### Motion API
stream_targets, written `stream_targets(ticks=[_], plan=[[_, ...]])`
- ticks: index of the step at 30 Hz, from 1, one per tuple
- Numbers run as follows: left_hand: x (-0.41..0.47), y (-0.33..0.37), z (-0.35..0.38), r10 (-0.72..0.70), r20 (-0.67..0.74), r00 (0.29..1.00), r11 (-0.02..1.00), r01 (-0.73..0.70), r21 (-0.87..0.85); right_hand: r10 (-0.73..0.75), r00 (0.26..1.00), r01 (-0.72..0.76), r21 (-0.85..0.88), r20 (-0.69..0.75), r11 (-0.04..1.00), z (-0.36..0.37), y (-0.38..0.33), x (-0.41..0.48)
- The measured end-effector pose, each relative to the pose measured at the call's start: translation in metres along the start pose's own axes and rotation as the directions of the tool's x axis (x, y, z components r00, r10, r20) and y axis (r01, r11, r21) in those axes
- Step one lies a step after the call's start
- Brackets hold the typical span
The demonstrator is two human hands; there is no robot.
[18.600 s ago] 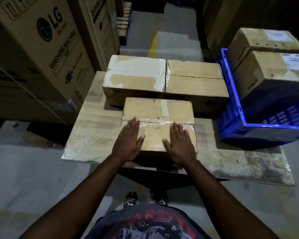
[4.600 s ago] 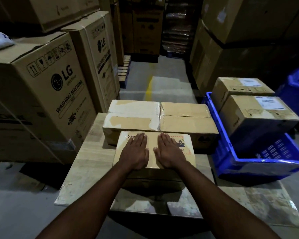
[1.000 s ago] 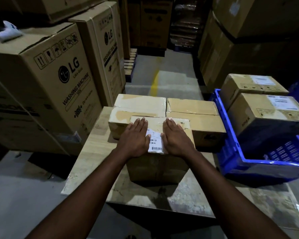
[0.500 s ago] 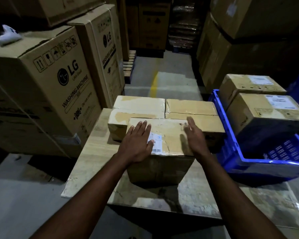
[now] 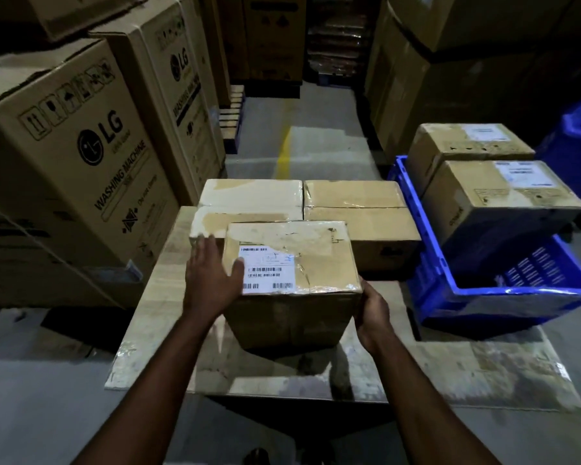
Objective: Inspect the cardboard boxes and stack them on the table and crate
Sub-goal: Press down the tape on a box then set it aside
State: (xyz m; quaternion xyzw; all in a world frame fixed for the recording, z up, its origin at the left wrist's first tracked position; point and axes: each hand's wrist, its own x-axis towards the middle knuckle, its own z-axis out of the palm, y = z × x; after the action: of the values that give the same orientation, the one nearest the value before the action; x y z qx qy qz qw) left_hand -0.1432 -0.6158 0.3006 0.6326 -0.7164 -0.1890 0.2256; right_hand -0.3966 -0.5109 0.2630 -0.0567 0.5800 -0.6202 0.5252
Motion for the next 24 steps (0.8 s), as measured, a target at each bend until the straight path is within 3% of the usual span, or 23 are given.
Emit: stream_targets(ticks=[1, 4, 9, 13, 17, 20, 22, 24], plan=[[-0.003, -0.007, 0.000, -0.046, 0.039, 0.998, 0.987, 0.051, -0.154, -0.015, 1.000, 0.015, -0.013, 0.016, 1.000, 0.002, 0.000, -0.001], [-0.013, -0.003, 0.003, -0.114, 0.191, 0.975, 0.822, 0.200, -0.533, -0.008, 1.000, 0.008, -0.036, -0.001, 0.999, 0.012, -0.002, -0.005], [-0.013, 0.006, 0.000, -0.065, 0.215, 0.975, 0.735, 0.192, -0.650, -0.042, 0.999, 0.042, -0.093, 0.004, 0.995, 0.013, -0.011, -0.008], [-0.017, 0.005, 0.002, -0.076, 0.220, 0.973, 0.662, 0.214, -0.718, -0.166, 0.981, 0.190, -0.302, 0.105, 0.934, 0.019, -0.044, -0.014], [-0.023, -0.006, 0.019, -0.138, 0.308, 0.941, 0.586, 0.328, -0.740, -0.295, 0.908, 0.418, -0.622, 0.296, 0.662, 0.034, -0.073, -0.017], [-0.031, -0.017, 0.040, -0.179, 0.356, 0.917, 0.695, 0.373, -0.614, -0.297, 0.879, 0.464, -0.815, 0.373, 0.348, 0.053, -0.070, -0.027], [-0.033, -0.018, 0.046, -0.214, 0.327, 0.921, 0.785, 0.361, -0.504, -0.285, 0.880, 0.455, -0.847, 0.381, 0.274, 0.062, -0.059, -0.033], [-0.029, -0.009, 0.040, -0.219, 0.313, 0.924, 0.828, 0.346, -0.442, -0.256, 0.883, 0.459, -0.839, 0.394, 0.293, 0.071, -0.048, -0.037]])
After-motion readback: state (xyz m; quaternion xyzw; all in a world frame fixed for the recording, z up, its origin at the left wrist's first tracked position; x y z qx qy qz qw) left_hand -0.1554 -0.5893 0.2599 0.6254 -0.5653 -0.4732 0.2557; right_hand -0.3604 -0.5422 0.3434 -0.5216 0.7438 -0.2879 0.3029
